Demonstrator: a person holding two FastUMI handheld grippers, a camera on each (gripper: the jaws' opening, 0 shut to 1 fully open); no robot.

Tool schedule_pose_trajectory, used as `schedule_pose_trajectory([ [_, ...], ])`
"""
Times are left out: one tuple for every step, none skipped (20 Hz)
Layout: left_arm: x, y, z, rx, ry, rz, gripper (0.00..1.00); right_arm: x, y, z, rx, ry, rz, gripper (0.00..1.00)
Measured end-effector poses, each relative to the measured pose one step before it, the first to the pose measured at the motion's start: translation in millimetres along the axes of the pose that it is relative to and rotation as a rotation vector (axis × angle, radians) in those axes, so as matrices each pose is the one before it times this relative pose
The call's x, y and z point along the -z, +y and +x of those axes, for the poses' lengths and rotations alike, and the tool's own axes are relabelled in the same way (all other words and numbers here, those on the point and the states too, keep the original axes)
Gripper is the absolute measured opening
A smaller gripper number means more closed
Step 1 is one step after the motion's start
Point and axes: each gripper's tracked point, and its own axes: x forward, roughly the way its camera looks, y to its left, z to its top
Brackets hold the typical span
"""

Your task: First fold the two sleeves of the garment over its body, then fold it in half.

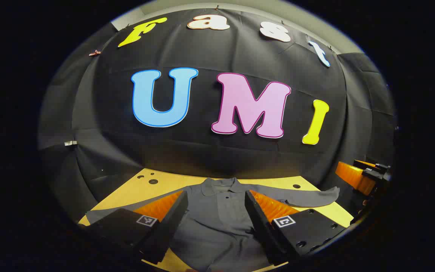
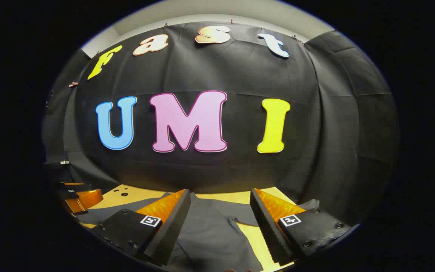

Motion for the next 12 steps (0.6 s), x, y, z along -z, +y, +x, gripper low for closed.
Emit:
schedule_pose_trajectory([
  [-0.92, 0.39, 0.43, -0.00578, 0.00035, 0.0033, 0.96, 2.21, -2.83, 1.07, 0.00753, 0.00377, 0.00908, 0.98],
  [1.7, -0.04, 0.85, -0.00324, 0.00062, 0.00306, 0.96, 0.64, -3.24, 1.92, 0.0064, 0.00165, 0.0002, 0.98],
  [-0.52, -0.24, 1.04, -0.00142, 0.00163, 0.00309, 0.95, 3.18, -1.28, 1.44, 0.00196, 0.00747, -0.00288, 0.98],
  [1.77, 0.47, -0.43, -0.00276, 0.00187, 0.00247, 0.96, 2.69, -1.32, 1.32, -0.0005, 0.00854, -0.00156, 0.98],
  [1.09, 0.33, -0.69, -0.00114, 0.00117, 0.00108, 0.96, 1.45, -1.59, 1.51, -0.001, 0.00585, 0.00192, 0.97],
  [1.73, -0.35, -0.16, -0.00155, 0.00099, 0.00114, 0.96, -0.31, -1.94, 0.76, 0.00078, 0.00104, 0.00315, 0.97],
  [-0.16, -0.02, -0.87, -0.00306, 0.00068, 0.00258, 0.96, 1.02, -0.89, 0.94, -0.00072, 0.00342, 0.00397, 0.97],
  [1.61, 1.12, -1.03, -0.00531, 0.00098, 0.0049, 0.96, 0.22, -0.51, 1.43, -0.00155, 0.00397, 0.00051, 0.97],
  [0.05, 0.39, -0.34, -0.0027, -0.00002, 0.00391, 0.96, 2.37, 0.13, 0.83, -0.00287, 0.00303, -0.0022, 0.97],
  [0.57, 0.2, -1.03, -0.00167, -0.00365, 0.0038, 0.96, 1.08, 0.59, 1.16, -0.00511, 0.00661, -0.00221, 0.97],
  [-0.85, 0.62, -0.41, -0.00126, -0.00609, 0.0022, 0.96, 1.33, 0.83, 1.45, -0.00695, 0.00098, -0.00158, 0.97],
  [1.48, 0.44, 0.07, -0.00072, -0.00688, 0.00159, 0.95, -0.02, -0.08, 1.73, -0.003, -0.00383, -0.00208, 0.97],
])
